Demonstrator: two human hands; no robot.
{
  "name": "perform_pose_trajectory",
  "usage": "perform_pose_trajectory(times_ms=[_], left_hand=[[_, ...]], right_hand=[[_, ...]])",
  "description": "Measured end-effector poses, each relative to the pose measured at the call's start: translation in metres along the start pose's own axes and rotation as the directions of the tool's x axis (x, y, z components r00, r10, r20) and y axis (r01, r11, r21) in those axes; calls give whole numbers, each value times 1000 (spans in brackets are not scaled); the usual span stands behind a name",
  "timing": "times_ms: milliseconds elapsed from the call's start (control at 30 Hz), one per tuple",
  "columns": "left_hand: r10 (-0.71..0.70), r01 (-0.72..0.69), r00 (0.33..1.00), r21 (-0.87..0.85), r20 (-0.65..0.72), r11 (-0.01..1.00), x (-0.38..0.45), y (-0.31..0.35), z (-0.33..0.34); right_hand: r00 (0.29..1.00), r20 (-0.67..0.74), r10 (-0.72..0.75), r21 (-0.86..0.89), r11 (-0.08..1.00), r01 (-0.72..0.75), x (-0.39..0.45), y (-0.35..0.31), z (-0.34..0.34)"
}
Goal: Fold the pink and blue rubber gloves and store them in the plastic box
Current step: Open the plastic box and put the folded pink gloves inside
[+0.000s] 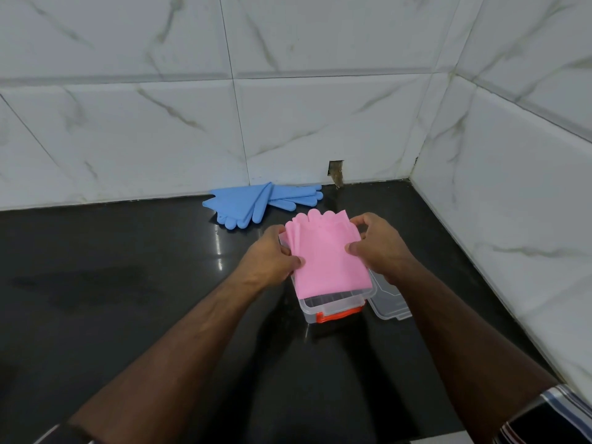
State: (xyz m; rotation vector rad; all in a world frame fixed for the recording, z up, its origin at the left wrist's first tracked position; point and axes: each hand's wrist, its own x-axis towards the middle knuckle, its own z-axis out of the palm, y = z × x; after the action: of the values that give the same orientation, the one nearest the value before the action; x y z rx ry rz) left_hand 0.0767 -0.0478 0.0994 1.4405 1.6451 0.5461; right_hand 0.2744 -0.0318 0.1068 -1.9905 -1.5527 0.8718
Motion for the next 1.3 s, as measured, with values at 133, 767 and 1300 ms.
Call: perform_pose_trajectory(times_ms=[133,767,1300], left_hand=[[70,-72,997,219,19,973,-2,-3,4],[136,-217,976,672,172,708,-5,31,29],[357,-305,923,844,146,441,-2,20,30]], right_hand=[[999,7,-35,-145,989,35,1,3,5],[975,103,-196,-553,803,220,-3,-4,30],[802,283,-526,-705,453,546,-2,17,13]])
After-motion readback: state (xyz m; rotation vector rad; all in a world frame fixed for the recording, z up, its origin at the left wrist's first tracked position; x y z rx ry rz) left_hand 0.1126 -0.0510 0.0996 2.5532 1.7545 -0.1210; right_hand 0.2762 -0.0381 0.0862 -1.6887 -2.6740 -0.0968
